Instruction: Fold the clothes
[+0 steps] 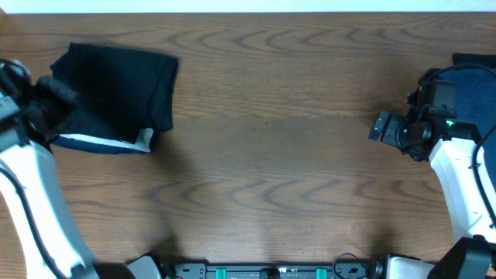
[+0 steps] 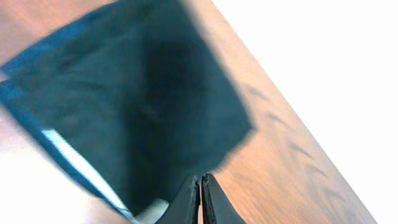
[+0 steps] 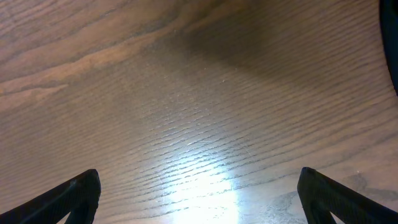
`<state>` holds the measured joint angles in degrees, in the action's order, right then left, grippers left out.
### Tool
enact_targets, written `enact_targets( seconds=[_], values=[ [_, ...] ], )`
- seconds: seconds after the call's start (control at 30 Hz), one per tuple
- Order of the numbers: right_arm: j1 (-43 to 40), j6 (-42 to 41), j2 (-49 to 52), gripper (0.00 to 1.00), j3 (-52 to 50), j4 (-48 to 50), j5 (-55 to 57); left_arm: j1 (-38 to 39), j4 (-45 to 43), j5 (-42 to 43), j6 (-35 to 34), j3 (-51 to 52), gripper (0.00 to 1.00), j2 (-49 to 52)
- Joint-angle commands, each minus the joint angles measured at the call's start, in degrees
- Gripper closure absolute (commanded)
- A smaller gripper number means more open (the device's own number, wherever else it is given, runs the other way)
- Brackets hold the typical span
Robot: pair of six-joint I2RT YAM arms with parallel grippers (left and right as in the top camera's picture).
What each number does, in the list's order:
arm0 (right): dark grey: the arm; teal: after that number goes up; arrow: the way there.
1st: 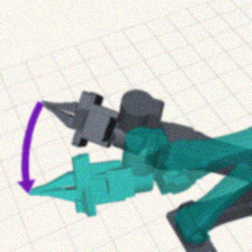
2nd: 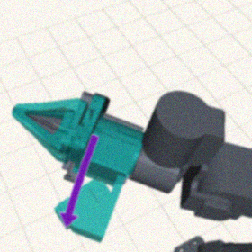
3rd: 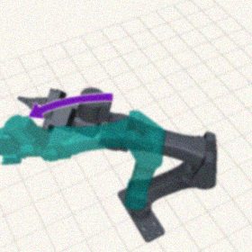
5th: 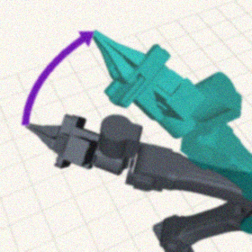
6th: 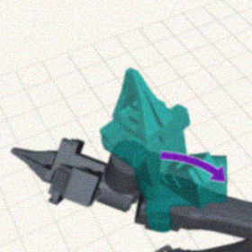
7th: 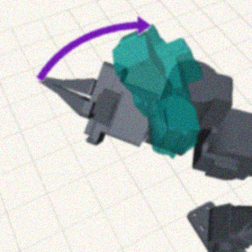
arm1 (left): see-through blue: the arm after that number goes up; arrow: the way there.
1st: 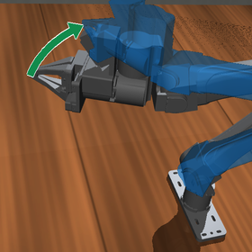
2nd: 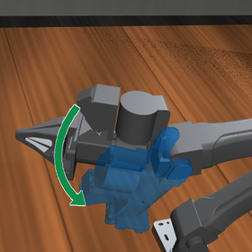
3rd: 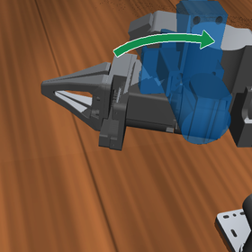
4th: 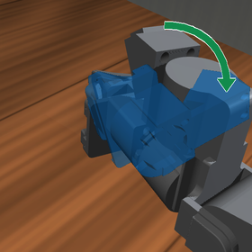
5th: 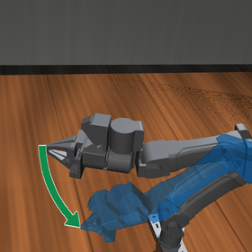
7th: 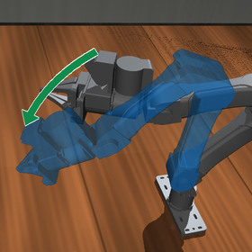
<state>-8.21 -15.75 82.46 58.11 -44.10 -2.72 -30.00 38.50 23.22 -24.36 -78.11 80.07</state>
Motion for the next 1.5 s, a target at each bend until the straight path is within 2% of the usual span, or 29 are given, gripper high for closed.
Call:
enact_targets(
  seconds=[0.0,0.2,0.27,0.43,0.47,0.5,0.53,0.57,1.47],
  values=[
    [-0.3,0.2,-0.3,0.01,0.4,-0.1,0.8,5.8,0.5,2.1,2.3,-1.1,0.94,-3.7],
    [-0.3,0.2,-0.3,0.01,0.4,-0.1,0.8,16.7,2.4,0.0,9.5,-1.0,0.93,-5.2],
    [-0.3,0.2,-0.3,0.01,0.4,-0.1,0.8,19.0,3.5,-1.6,10.7,-0.8,0.83,-4.7],
    [-0.3,0.2,-0.3,0.01,0.4,-0.1,0.8,21.1,4.9,-3.2,11.0,-0.5,0.40,-3.0],
    [-0.3,0.2,-0.3,0.01,0.4,-0.1,0.8,21.1,5.2,-3.2,11.0,-0.5,0.25,-2.6],
    [-0.3,0.2,-0.3,0.01,0.4,-0.1,0.8,21.1,5.3,-3.2,11.0,-0.4,0.18,-2.6],
    [-0.3,0.2,-0.3,0.01,0.4,-0.1,0.8,21.1,5.7,-3.2,11.0,-0.4,0.07,-2.4],
    [-0.3,0.2,-0.3,0.01,0.4,-0.1,0.8,21.1,5.8,-3.2,11.0,-0.4,0.02,-2.3],
    [-0.3,0.2,-0.3,0.01,0.4,-0.1,0.8,21.1,5.8,-3.2,11.0,-0.4,0.02,-2.2]
  ],
)
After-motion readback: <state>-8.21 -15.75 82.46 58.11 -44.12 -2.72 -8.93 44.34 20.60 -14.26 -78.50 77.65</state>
